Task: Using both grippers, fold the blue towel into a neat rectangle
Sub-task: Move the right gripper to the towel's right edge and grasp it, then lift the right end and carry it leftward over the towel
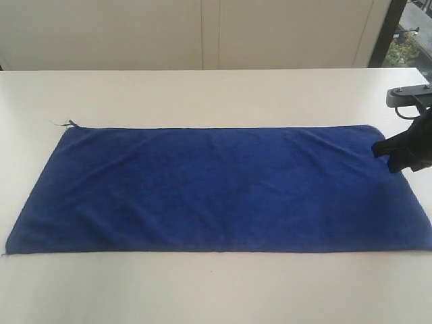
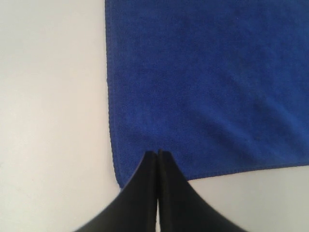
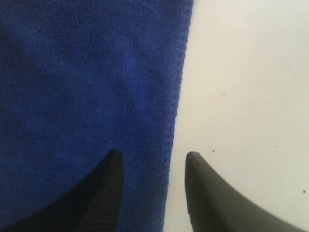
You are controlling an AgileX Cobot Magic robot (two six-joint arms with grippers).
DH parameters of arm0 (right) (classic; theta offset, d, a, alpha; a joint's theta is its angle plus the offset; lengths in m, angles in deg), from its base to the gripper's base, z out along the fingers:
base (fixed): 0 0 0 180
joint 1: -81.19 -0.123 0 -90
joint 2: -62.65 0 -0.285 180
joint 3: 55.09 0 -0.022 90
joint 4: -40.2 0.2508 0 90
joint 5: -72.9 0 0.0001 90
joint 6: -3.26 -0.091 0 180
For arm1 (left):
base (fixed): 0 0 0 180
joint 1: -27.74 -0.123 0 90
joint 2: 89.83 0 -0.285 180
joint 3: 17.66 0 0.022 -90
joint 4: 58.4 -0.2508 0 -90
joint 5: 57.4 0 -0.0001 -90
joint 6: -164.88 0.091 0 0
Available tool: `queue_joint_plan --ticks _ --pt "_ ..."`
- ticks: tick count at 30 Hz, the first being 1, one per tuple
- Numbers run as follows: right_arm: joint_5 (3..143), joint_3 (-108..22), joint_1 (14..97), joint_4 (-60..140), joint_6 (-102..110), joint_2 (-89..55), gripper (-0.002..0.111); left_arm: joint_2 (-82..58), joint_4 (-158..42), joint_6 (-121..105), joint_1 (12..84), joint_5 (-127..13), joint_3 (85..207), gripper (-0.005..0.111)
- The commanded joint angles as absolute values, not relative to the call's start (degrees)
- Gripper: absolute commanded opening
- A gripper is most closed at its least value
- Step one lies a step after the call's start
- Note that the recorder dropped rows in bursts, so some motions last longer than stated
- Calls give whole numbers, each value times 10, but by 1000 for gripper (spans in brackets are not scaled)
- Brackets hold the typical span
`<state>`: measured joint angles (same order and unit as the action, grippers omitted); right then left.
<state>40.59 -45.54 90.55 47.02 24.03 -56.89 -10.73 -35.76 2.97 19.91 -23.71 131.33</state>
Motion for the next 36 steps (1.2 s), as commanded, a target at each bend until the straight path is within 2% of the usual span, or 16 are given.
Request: queue_joint_plan --ticks 1,10,12,17,19,25,32,36 --pt "397 -452 909 472 238 -582 41 -113 -355 29 202 -232 1309 0" --pt "387 -452 909 485 238 -601 40 -113 -355 29 202 -232 1309 0" --pt "378 -452 909 485 238 -601 33 -113 -355 29 202 -232 1309 0" --pt "370 -452 909 485 238 -601 5 -113 -355 29 202 -232 1309 0" --pt "370 -452 909 485 238 -601 0 -113 -355 29 202 -232 1309 0" --pt "370 -466 910 478 202 -601 0 -113 -355 29 202 -232 1309 0" --pt "329 -533 916 352 74 -599 0 -113 -355 29 202 -232 1309 0" --pt "296 -577 949 273 22 -599 0 -113 -355 29 202 -232 1309 0"
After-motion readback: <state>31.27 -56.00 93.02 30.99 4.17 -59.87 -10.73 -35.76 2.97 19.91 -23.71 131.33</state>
